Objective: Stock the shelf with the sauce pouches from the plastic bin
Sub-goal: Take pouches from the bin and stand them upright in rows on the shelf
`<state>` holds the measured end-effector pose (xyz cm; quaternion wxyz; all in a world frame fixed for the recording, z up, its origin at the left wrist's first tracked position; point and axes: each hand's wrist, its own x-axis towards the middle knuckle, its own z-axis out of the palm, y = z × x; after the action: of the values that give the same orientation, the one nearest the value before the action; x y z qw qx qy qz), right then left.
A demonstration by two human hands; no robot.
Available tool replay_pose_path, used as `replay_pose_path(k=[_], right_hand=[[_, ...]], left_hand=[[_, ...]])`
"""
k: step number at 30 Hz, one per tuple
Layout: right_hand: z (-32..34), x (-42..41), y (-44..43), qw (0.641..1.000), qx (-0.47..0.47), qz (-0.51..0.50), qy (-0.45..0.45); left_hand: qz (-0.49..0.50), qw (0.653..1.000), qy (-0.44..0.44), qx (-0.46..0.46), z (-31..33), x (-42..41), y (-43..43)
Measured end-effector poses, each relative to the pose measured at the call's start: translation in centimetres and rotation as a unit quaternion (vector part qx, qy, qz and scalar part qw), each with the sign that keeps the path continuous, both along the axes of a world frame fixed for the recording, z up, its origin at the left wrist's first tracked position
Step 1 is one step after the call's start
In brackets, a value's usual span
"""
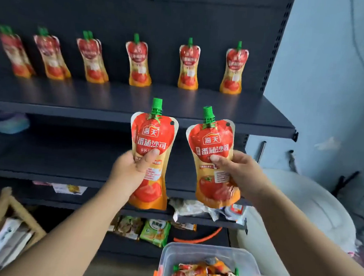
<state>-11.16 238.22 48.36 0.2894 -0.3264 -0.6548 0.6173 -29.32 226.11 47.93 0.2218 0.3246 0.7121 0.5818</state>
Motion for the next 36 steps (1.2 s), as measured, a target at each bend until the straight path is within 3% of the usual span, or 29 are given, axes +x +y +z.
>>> replay_pose_path(k=[9, 18, 27, 36], right_hand=[[8.9, -14.0, -3.5, 0.989, 0.092, -0.030, 0.115], [11.4, -24.7, -3.4, 0.955, 0.030, -0.155, 0.252], [10.2, -22.9, 3.0, 0.928, 0.142, -0.282, 0.196], [5.4, -20.7, 14.7, 0.935, 0.146, -0.291, 0.139]], left_hand=[[-0.013, 0.994, 0.015, 0.103, 8.3, -14.1, -4.3], [-0.036, 0.988, 0.002, 0.152, 12.3, -23.9, -2.7], [-0.070, 0.991, -0.010, 0.111, 9.4, -24.2, 6.3], [-0.106, 0.989, -0.013, 0.100, 6.5, -21.5, 19.3]])
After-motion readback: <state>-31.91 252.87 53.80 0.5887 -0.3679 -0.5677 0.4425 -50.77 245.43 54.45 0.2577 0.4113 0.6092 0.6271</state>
